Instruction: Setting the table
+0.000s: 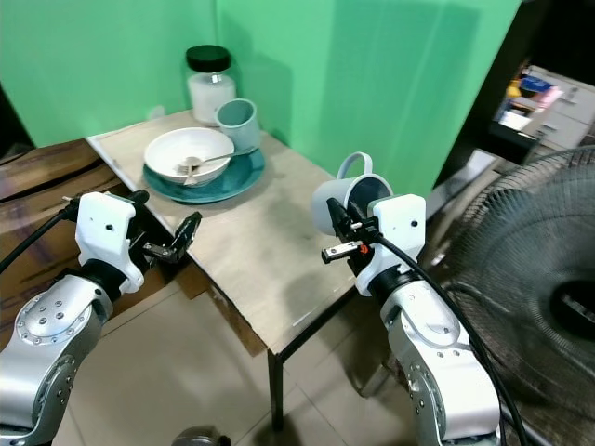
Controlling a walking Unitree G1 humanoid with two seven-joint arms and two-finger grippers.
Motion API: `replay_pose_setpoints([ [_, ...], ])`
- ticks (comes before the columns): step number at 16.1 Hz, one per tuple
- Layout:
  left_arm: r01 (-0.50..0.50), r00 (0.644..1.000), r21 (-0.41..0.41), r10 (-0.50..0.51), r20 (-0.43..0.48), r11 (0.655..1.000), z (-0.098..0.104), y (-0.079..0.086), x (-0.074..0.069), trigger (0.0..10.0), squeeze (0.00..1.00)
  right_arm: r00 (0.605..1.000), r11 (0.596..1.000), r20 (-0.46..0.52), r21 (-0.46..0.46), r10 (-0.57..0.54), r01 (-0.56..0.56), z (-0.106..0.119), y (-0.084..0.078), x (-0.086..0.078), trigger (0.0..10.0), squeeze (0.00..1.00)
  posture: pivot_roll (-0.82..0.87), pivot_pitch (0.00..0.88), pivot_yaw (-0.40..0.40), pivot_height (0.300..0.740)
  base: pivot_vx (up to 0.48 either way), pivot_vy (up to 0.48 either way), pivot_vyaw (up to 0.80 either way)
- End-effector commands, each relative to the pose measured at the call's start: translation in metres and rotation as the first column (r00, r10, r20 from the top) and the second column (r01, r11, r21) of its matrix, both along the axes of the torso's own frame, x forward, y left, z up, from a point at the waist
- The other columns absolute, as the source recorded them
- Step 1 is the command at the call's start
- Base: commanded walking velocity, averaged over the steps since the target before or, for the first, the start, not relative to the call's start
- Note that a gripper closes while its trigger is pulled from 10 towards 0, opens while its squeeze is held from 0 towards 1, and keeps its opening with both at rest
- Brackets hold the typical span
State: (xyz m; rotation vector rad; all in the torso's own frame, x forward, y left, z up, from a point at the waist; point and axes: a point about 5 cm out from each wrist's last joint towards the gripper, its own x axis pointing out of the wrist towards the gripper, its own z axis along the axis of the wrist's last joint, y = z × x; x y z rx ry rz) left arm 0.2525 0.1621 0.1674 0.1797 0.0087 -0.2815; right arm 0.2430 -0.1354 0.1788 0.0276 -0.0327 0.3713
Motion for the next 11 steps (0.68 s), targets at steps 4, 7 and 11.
replay_pose_setpoints([
  [4,0.005,1.0,0.008,-0.005,0.001,1.0,-0.001,-0.002,0.002,10.0,0.0,0.996,0.998,0.057,-0.02,-0.061,0.062,0.011,-0.011,0.001,10.0,0.0,0.11,0.0,-0.017,0.74,0.0,0.0,-0.8],
  [7,0.002,1.0,0.009,-0.002,0.003,1.0,-0.002,-0.002,0.002,10.0,0.0,0.991,0.995,0.101,-0.028,-0.09,0.093,0.02,-0.019,0.001,10.0,0.0,0.11,0.0,-0.022,0.74,0.0,0.0,-0.8],
  [11,-0.008,1.0,0.008,0.008,0.0,1.0,-0.003,-0.001,0.0,10.0,0.0,0.995,0.998,0.073,0.011,-0.069,0.068,0.019,-0.016,-0.002,10.0,0.0,0.11,0.0,-0.03,0.74,0.0,0.0,-0.8],
])
